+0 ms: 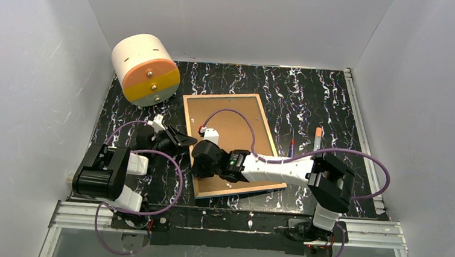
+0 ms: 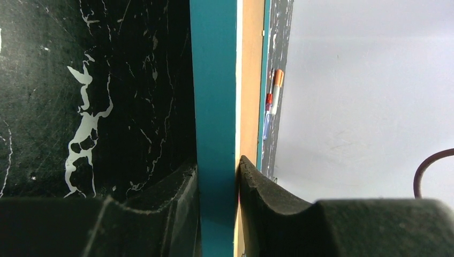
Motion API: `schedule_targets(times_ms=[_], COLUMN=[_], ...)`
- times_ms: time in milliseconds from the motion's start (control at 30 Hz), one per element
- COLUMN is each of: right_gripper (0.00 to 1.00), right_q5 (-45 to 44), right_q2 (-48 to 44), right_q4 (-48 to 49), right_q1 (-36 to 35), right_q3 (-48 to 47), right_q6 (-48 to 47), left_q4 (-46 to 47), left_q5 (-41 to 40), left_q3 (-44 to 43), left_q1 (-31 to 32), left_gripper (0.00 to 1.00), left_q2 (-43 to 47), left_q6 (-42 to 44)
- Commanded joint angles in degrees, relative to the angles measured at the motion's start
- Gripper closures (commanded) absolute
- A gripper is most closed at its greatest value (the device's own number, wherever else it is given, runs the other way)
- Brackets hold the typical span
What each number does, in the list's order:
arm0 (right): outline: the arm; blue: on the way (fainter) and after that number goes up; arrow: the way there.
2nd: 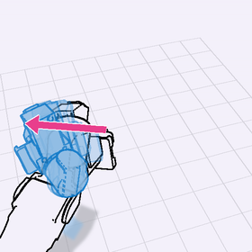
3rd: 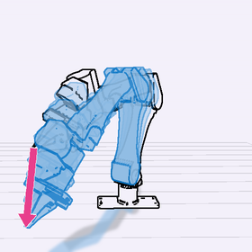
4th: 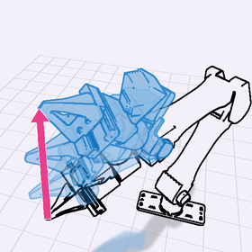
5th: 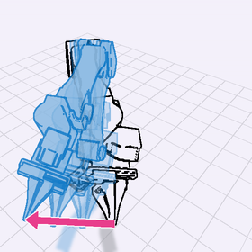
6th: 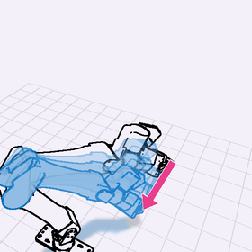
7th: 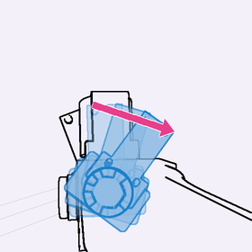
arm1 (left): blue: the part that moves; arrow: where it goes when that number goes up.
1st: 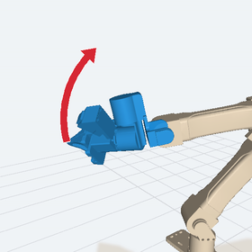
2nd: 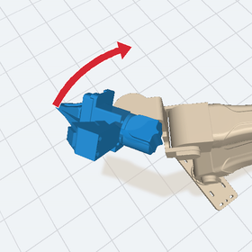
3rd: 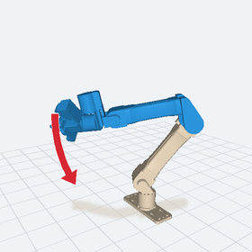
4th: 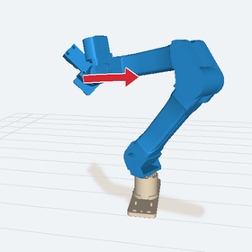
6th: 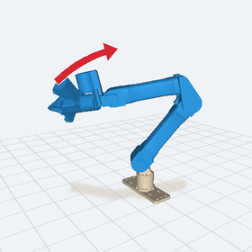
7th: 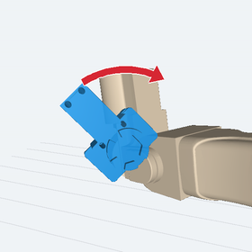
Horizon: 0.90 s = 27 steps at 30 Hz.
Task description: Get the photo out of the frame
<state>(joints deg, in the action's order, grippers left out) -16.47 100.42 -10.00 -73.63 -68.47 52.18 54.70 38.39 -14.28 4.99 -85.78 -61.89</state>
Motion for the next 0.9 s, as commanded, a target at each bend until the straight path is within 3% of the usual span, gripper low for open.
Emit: schedule_targets(times_ms=[0, 333, 433, 600, 867], right_gripper=[0.99, 0.99, 0.99, 0.99, 0.99], right_q5=[1.4, 1.5, 1.6, 1.5, 2.3], right_q2=[-3.7, -4.0, -4.3, -5.0, -5.1], right_q4=[7.1, 7.5, 7.9, 8.3, 9.5], right_q1=[-0.2, -0.1, -0.1, -0.1, -0.1], right_q3=[-0.3, 0.2, 0.6, 0.9, 1.6], right_q6=[-0.2, -0.2, -0.2, -0.2, -0.1], left_q4=[4.1, 4.4, 4.5, 4.4, 4.4], left_q5=[2.4, 2.8, 2.7, 2.5, 2.8], left_q3=[0.7, 0.4, 0.4, 0.5, 0.1], left_q1=[0.2, 0.2, 0.2, 0.2, 0.2], left_gripper=[0.73, 0.85, 0.74, 0.66, 0.66], left_q2=[0.4, 0.7, 0.9, 0.2, -1.1], left_q6=[-0.6, -0.7, -0.8, -0.8, -0.7])
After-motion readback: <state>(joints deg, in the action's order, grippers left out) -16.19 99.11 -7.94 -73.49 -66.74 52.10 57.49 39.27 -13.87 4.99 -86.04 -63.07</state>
